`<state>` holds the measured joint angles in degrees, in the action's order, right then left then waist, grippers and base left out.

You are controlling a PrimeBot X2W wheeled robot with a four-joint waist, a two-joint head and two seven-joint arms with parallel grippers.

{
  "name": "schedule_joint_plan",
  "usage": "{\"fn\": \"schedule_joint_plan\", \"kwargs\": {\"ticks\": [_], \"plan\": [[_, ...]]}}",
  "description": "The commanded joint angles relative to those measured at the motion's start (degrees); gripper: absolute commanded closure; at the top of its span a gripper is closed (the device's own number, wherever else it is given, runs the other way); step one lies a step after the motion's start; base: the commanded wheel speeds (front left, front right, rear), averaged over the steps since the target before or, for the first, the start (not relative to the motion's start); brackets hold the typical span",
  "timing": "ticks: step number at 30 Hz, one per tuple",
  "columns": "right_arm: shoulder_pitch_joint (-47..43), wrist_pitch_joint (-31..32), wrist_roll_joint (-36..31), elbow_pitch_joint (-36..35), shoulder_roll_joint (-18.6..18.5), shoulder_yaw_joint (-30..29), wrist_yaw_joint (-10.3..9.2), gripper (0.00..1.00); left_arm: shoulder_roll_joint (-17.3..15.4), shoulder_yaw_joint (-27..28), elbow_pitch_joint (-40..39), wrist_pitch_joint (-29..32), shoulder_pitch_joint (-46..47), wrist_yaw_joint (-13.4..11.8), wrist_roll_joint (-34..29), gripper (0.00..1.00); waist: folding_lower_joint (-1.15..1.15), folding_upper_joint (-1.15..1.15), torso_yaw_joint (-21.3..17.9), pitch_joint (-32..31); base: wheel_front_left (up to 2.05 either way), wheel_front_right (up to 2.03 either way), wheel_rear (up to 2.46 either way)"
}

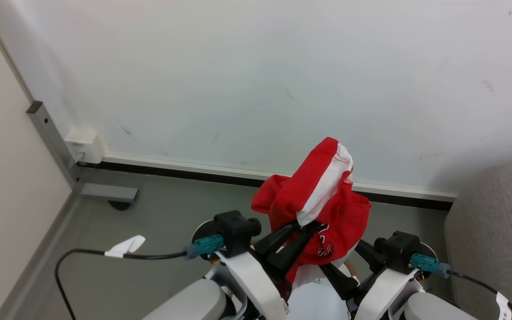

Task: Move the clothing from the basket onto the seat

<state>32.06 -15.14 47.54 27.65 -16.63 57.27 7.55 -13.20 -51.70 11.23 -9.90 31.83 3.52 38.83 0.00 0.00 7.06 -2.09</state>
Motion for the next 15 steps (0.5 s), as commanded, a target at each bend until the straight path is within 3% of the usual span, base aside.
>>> {"fn": "schedule_joint_plan", "kwargs": {"ticks": [1,2,3,15], "plan": [[0.7,0.02,0.66,0.03,-0.16,0.14,-0.13,0.41,0.06,0.11,0.42,0.11,0.04,0.1,0.24,1.0,0.0,0.0,0.64,-0.04,0.0,0.0,0.0],[0.68,0.02,0.72,-0.03,-0.12,0.21,-0.13,0.63,0.03,0.14,0.61,0.11,0.06,0.07,0.33,1.0,0.0,0.0,0.84,-0.04,0.0,0.0,0.0],[0.64,0.02,0.88,-0.14,-0.09,0.36,-0.13,1.0,-0.02,0.16,0.72,0.07,0.07,0.08,0.43,1.0,0.0,0.0,0.99,-0.04,0.0,0.0,0.0],[-2.41,0.02,-0.4,-2.91,-0.66,-4.3,-0.13,1.0,-1.43,0.7,2.12,-0.69,-1.01,-0.91,1.06,1.0,0.0,0.0,-0.33,0.33,0.0,0.0,0.0]]}}
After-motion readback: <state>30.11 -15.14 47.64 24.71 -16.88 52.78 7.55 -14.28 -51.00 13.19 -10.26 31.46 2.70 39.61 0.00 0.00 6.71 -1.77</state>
